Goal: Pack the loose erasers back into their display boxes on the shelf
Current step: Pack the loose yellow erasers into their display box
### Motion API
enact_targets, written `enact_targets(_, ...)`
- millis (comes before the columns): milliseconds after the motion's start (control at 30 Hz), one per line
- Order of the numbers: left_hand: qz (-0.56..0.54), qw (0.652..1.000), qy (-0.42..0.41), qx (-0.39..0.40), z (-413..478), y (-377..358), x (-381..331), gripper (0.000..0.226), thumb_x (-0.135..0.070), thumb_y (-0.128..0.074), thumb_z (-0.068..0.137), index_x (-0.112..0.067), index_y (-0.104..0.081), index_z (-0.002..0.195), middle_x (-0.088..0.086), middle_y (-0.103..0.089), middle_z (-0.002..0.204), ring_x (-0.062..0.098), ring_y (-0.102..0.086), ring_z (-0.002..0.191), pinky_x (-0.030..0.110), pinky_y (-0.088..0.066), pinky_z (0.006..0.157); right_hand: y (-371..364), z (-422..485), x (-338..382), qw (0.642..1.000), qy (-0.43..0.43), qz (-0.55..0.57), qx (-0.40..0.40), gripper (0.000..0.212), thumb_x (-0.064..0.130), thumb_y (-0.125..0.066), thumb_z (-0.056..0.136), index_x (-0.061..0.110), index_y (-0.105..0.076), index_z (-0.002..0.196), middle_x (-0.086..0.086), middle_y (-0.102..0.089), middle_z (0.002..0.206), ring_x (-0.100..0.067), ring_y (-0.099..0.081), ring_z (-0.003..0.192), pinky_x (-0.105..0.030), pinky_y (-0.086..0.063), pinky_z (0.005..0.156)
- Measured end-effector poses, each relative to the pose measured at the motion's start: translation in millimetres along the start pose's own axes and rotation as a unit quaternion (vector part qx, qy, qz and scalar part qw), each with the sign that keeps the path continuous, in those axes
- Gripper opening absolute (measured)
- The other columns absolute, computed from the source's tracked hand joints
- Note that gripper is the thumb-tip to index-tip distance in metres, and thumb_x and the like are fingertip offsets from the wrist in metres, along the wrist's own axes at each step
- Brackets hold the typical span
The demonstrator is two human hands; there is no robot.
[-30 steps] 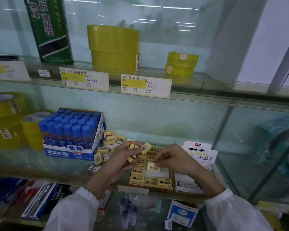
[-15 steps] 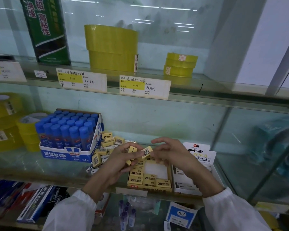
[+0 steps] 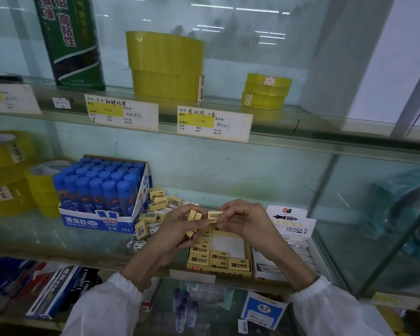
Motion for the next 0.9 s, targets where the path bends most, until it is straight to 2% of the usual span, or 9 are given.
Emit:
enact_targets(67,0.001,1.000,0.000,0.001,0.9,0.1,1.0,0.017,-0.008,-0.074,0.084,-0.008,-0.069,0.100,0.004,-0.053,0.056,0.011,-0.037,0.041,0.019,-0.021,0.035,2.1,-0.6,-4.6,1.000,-0.022,0.010,-0.007,0.028,-0.009,-0.079,0.070,0.014,-0.068,0.082,-0.010,-0.072,0.094,-0.025,-0.072,0.086,-0.045,-0.059,0.083)
enact_targets(167,-0.012,1.000,0.001,0.002,0.5,-1.9,0.4,0.016,-0.006,-0.070,0.087,-0.006,-0.069,0.103,0.002,-0.059,0.059,0.009,-0.041,0.042,0.017,-0.022,0.034,3.3,0.7,-6.8,0.999,-0.032,0.003,-0.009,0.036,-0.008,-0.078,0.071,0.013,-0.060,0.094,-0.009,-0.071,0.092,-0.023,-0.071,0.081,-0.042,-0.060,0.076)
enact_targets(300,-0.027,1.000,0.004,-0.008,0.4,-2.0,-0.6,0.026,0.000,-0.055,0.095,-0.006,-0.068,0.116,0.000,-0.064,0.060,0.009,-0.043,0.039,0.017,-0.022,0.033,2.0,1.1,-4.0,0.999,-0.032,0.006,0.002,0.037,-0.013,-0.074,0.073,0.013,-0.066,0.098,-0.016,-0.070,0.091,-0.024,-0.068,0.077,-0.039,-0.062,0.069)
enact_targets(400,-0.073,0.997,0.005,-0.005,-0.3,-1.2,-1.7,0.042,0.001,-0.040,0.094,-0.007,-0.060,0.130,0.011,-0.061,0.063,0.013,-0.039,0.039,0.019,-0.022,0.034,5.3,-1.5,1.0,0.999,-0.023,0.024,0.002,0.030,-0.011,-0.070,0.079,0.010,-0.070,0.101,-0.020,-0.069,0.095,-0.022,-0.067,0.075,-0.031,-0.060,0.066)
enact_targets(467,-0.095,0.995,0.011,-0.010,0.6,0.2,-0.7,0.046,0.002,-0.035,0.091,-0.005,-0.054,0.132,0.013,-0.068,0.071,0.013,-0.045,0.040,0.020,-0.020,0.035,6.9,-3.6,5.1,0.999,-0.019,0.032,0.003,0.030,-0.011,-0.063,0.085,0.010,-0.072,0.106,-0.020,-0.068,0.099,-0.025,-0.068,0.082,-0.026,-0.059,0.068)
enact_targets(567,-0.055,0.998,0.021,-0.025,1.8,3.3,1.7,0.043,0.003,-0.047,0.092,-0.012,-0.052,0.132,0.015,-0.073,0.078,0.012,-0.044,0.038,0.020,-0.021,0.033,4.8,-5.5,3.3,0.997,-0.044,0.043,0.042,0.035,-0.010,-0.051,0.092,0.011,-0.074,0.109,-0.016,-0.066,0.112,-0.028,-0.068,0.095,-0.029,-0.060,0.074)
enact_targets(633,-0.022,0.999,0.025,-0.025,0.5,3.2,1.6,0.043,-0.002,-0.059,0.092,-0.016,-0.052,0.132,0.022,-0.074,0.084,0.011,-0.035,0.035,0.020,-0.022,0.033,0.3,-7.4,0.3,0.994,-0.056,0.020,0.095,0.036,-0.008,-0.052,0.093,0.015,-0.073,0.112,-0.013,-0.066,0.113,-0.026,-0.069,0.088,-0.032,-0.061,0.067)
enact_targets(767,-0.018,0.999,0.008,-0.036,-2.1,-1.1,-1.0,0.041,-0.001,-0.067,0.089,-0.007,-0.052,0.127,0.027,-0.075,0.101,0.005,-0.049,0.034,0.018,-0.024,0.033,-6.8,-8.8,-11.5,0.982,-0.086,-0.094,0.140,0.041,-0.004,-0.069,0.084,0.023,-0.064,0.114,-0.010,-0.067,0.086,-0.018,-0.067,0.066,-0.024,-0.054,0.056)
enact_targets(900,-0.003,0.999,-0.018,-0.030,0.8,0.5,-1.4,0.039,-0.005,-0.068,0.089,0.000,-0.054,0.125,0.021,-0.075,0.108,0.018,-0.074,0.066,0.018,-0.026,0.034,-7.8,-7.6,-17.5,0.980,-0.093,-0.146,0.103,0.013,-0.004,-0.075,0.079,0.001,-0.068,0.090,-0.010,-0.068,0.078,-0.017,-0.068,0.061,-0.031,-0.060,0.058)
Point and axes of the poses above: each hand's wrist, its own z-axis towards the middle knuckle, its own y-axis out of the back of the hand, x = y × z, the point moved 6 cm from there along z, towards the middle knuckle
